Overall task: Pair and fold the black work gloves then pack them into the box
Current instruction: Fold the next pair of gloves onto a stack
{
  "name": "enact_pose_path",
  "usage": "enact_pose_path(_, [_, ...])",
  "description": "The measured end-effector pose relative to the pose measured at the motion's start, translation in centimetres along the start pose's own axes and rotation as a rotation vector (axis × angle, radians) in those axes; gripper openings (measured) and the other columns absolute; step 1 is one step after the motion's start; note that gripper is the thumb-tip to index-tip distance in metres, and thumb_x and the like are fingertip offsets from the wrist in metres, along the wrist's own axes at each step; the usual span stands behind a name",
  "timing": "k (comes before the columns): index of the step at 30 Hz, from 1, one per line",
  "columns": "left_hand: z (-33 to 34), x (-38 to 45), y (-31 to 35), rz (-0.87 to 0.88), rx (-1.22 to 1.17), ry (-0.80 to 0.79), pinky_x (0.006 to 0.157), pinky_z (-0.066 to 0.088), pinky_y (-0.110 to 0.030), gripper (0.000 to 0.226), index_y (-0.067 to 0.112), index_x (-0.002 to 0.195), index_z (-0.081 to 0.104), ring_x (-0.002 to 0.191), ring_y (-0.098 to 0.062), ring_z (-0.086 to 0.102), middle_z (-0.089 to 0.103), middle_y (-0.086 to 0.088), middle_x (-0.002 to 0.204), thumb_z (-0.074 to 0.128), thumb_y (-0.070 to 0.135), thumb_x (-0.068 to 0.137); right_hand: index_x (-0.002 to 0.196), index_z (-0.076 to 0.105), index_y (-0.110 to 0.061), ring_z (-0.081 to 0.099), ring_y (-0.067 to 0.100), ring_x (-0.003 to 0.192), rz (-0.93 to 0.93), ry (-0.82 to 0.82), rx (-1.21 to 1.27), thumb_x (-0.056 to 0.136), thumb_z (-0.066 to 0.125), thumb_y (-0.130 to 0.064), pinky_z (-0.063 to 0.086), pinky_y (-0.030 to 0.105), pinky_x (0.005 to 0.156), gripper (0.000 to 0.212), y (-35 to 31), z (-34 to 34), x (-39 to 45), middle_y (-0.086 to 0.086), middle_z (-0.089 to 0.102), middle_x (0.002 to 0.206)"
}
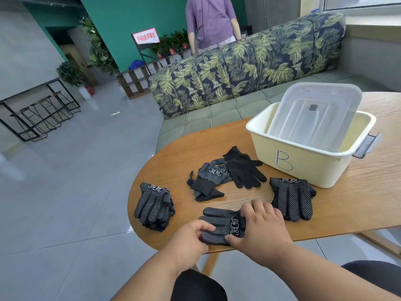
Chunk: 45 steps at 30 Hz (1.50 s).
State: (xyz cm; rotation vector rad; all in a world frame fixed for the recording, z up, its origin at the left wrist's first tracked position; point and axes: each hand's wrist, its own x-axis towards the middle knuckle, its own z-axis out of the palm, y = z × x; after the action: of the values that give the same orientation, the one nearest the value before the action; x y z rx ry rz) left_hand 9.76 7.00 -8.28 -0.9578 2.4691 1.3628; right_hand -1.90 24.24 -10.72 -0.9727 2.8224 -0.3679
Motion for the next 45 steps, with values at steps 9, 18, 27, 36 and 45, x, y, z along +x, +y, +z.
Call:
enact_pose_path(9, [0.3,0.7,1.1,0.172,-0.004,0.068,0.076,0.049,-0.017,0.017,0.039,0.092,0.078,0.070,0.002,0.057,0.066,0.019,0.078,0.077,0.022,0.090,0.124,0.042,-0.030,0.042,0.026,0.126,-0.023,-0.024,-0.024,0.075,0.039,-0.087,0.033,0.044,0.110,0.075,0.0,-0.4,0.0,-0.001,0.045,0.130])
enact_pose_path(18, [2.2,1.3,1.9,0.140,-0.138,0.159,0.069,0.049,-0.010,0.011,0.025,0.097,0.076,0.080,0.003,0.068,0.076,0.014,0.085,0.071,0.016,0.096,0.122,0.043,-0.029,0.042,0.027,0.124,-0.044,-0.031,-0.035,0.078,0.039,-0.085,0.034,0.044,0.107,0.071,0.1,-0.5,-0.1,0.000,0.046,0.128])
enact_pose_path(27, [4.5,2.5,2.0,0.103,-0.069,0.315,0.068,0.051,-0.017,0.021,0.032,0.104,0.064,0.070,0.000,0.063,0.069,0.008,0.083,0.079,0.027,0.089,0.120,0.046,-0.026,0.046,0.029,0.118,-0.050,-0.001,-0.033,0.091,0.016,-0.059,0.036,0.044,0.102,0.053,0.5,-0.4,0.1,0.002,0.050,0.126])
enact_pose_path(36, [4.7,1.9,1.8,0.406,0.558,0.515,0.083,0.043,-0.026,0.019,0.035,0.097,0.065,0.096,-0.009,0.053,0.058,0.018,0.095,0.071,0.050,0.089,0.120,0.040,-0.026,0.051,0.029,0.116,-0.002,0.036,-0.016,0.094,0.045,-0.045,0.037,0.044,0.097,0.032,0.8,-0.9,0.7,0.002,0.055,0.123])
enact_pose_path(45, [6.8,1.0,0.3,0.522,0.788,0.620,0.103,0.039,-0.043,0.036,0.035,0.108,0.072,0.115,-0.018,0.053,0.061,0.013,0.121,0.054,0.056,0.086,0.131,0.043,-0.031,0.063,0.026,0.096,-0.002,0.093,0.094,0.085,0.052,-0.053,0.046,0.037,0.083,0.052,1.5,-1.5,1.2,-0.003,0.070,0.091])
